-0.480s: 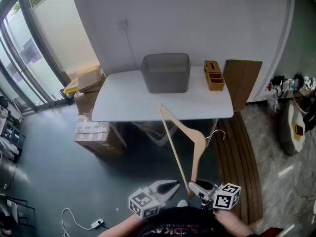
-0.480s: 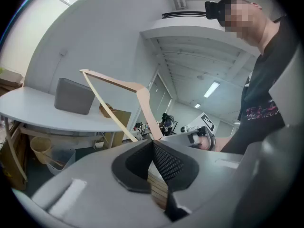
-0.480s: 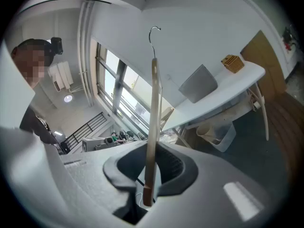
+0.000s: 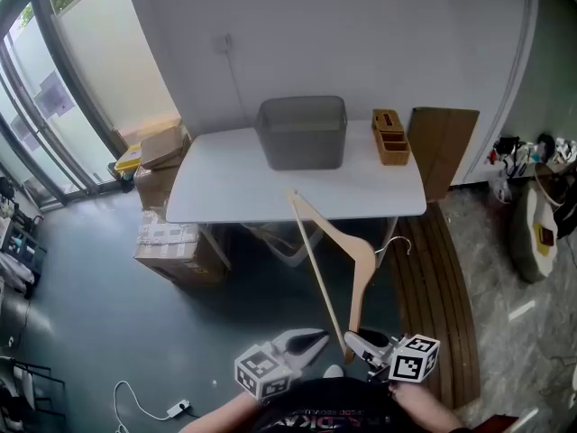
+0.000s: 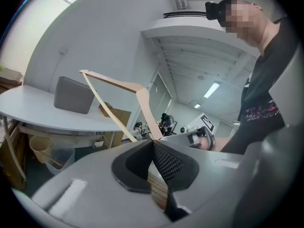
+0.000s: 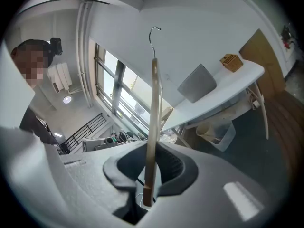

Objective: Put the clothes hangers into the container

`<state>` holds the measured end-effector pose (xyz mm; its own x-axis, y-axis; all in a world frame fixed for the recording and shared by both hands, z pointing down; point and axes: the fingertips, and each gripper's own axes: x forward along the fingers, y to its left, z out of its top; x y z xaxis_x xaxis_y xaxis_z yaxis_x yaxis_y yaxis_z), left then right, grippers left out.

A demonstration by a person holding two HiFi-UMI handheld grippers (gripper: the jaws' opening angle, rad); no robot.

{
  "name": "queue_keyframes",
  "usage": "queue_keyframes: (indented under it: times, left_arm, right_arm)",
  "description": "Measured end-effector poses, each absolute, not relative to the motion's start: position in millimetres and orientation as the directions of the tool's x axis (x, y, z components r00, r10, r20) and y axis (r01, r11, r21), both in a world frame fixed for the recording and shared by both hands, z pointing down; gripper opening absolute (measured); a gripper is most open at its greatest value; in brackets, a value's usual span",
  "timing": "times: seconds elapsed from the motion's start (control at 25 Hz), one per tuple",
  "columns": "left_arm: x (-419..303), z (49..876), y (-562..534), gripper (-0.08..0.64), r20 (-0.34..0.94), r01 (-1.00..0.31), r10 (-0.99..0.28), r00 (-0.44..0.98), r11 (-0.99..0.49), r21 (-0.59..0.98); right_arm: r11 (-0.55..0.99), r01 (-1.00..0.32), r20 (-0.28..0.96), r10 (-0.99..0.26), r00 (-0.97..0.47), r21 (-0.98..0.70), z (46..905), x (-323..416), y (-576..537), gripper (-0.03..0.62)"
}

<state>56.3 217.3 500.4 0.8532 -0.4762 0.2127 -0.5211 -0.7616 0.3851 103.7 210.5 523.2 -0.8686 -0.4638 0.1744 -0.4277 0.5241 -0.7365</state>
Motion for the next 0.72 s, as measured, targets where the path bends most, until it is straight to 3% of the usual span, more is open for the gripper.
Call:
queue_keyframes:
  times: [0.72]
  left_arm:
    - [63.0,497.5,194.8,0.002,0.221,-0.527,-0.478,0.850,-0.759,0.383]
  right_arm:
    - [0.533,-0.477,0.179,-0.515,-0.838,-0.699,517.8,123.8,183.0,0.058]
